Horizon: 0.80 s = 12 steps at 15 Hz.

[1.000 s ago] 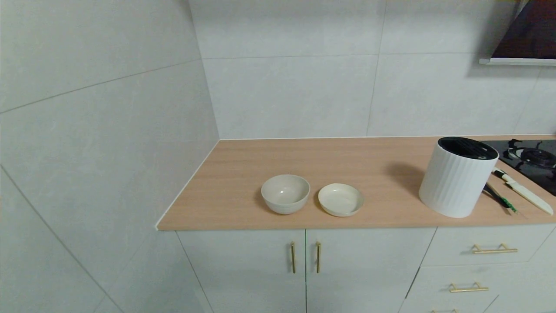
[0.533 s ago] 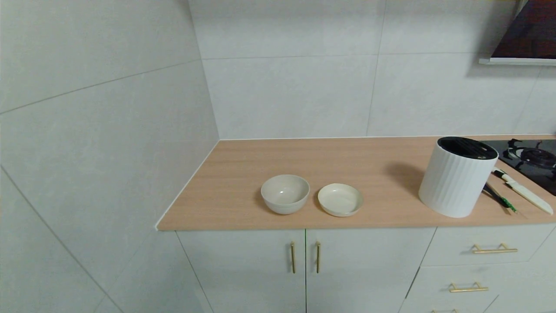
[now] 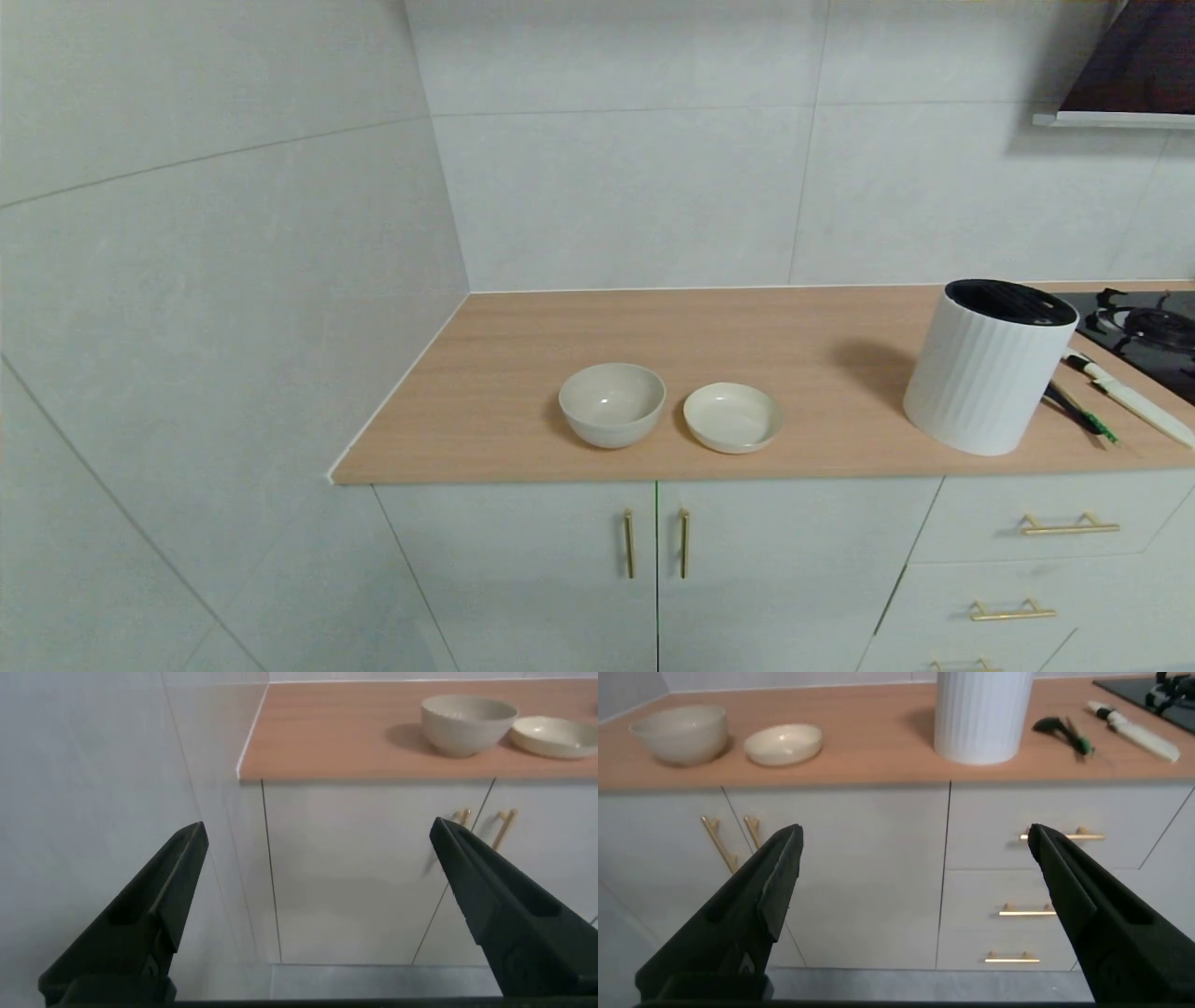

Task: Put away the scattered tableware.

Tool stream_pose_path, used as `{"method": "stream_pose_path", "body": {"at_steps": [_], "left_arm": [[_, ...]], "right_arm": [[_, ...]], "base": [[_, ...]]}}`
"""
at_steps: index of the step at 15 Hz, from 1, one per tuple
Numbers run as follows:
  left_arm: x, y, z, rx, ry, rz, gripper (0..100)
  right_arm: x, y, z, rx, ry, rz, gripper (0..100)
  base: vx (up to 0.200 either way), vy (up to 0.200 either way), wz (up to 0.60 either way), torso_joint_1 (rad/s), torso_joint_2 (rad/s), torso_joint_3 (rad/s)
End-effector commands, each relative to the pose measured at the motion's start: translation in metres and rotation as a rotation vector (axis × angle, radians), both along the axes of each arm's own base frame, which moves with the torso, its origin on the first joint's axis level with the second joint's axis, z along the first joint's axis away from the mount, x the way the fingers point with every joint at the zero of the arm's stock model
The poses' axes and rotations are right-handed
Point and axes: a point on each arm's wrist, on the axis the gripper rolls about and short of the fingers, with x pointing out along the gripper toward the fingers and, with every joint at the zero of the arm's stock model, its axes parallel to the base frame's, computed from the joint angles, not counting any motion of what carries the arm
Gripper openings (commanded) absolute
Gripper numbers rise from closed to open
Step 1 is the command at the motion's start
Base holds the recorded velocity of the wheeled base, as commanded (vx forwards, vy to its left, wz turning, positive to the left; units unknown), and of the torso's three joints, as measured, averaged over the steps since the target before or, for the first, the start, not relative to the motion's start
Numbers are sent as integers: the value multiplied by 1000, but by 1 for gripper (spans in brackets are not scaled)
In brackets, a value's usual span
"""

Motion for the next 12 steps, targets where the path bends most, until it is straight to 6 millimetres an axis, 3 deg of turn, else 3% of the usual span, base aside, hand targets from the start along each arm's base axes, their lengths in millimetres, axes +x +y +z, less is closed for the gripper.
{"method": "stream_pose_path", "body": {"at_steps": [1,12], "left_arm": [[0,0,0,-1,-1,0,100],[0,0,0,-1,-1,0,100]], "right_arm": [[0,0,0,0,0,1,100],[0,0,0,0,0,-1,100]], "base": [[0,0,0,-246,525,281],[0,0,0,-230,532,298]]}}
